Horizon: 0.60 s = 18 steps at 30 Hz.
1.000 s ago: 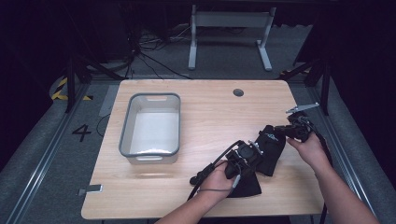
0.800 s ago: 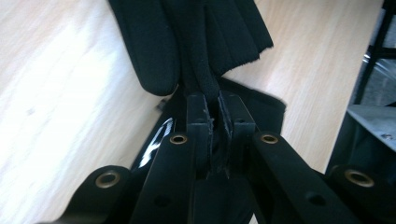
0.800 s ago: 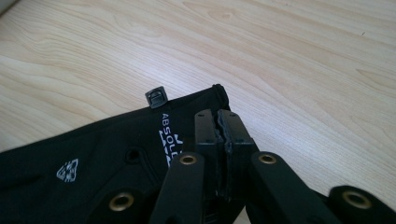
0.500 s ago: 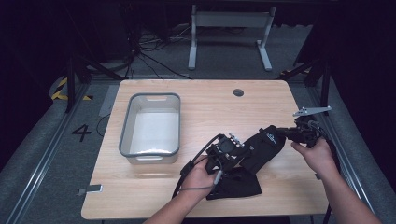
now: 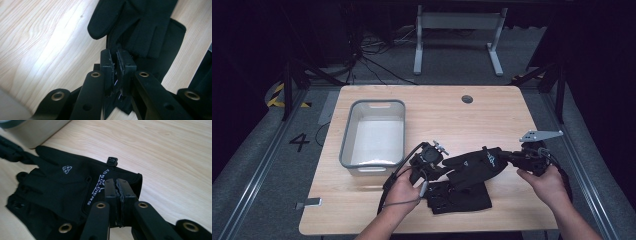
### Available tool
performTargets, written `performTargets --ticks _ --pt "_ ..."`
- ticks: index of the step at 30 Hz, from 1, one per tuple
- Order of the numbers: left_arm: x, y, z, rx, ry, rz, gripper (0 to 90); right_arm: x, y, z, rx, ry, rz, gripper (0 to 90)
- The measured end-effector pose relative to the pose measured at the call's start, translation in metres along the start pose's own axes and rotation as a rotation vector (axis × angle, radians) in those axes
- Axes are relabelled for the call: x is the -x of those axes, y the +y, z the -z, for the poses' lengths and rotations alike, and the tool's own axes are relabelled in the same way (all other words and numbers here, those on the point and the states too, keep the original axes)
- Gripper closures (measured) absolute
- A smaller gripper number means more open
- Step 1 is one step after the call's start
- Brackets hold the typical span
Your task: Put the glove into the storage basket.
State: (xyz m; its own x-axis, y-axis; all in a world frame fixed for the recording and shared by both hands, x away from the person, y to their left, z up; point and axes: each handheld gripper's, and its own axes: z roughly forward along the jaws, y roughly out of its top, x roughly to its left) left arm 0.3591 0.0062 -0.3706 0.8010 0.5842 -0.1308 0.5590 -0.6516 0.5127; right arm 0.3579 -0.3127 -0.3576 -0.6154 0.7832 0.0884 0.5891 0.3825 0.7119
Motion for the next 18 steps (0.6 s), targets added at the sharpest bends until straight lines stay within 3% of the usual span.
performTargets --ticks 6,18 --pt "-0.007 -0.013 0.009 -0.03 -0.002 0.027 83.9 -0.023 -0.008 -0.001 -0.001 0.04 0.031 87.2" --pt "-0.006 -0.03 0.017 -0.109 0.02 0.024 83.6 -0.051 -0.022 -0.006 -0.02 0.106 0.052 87.2"
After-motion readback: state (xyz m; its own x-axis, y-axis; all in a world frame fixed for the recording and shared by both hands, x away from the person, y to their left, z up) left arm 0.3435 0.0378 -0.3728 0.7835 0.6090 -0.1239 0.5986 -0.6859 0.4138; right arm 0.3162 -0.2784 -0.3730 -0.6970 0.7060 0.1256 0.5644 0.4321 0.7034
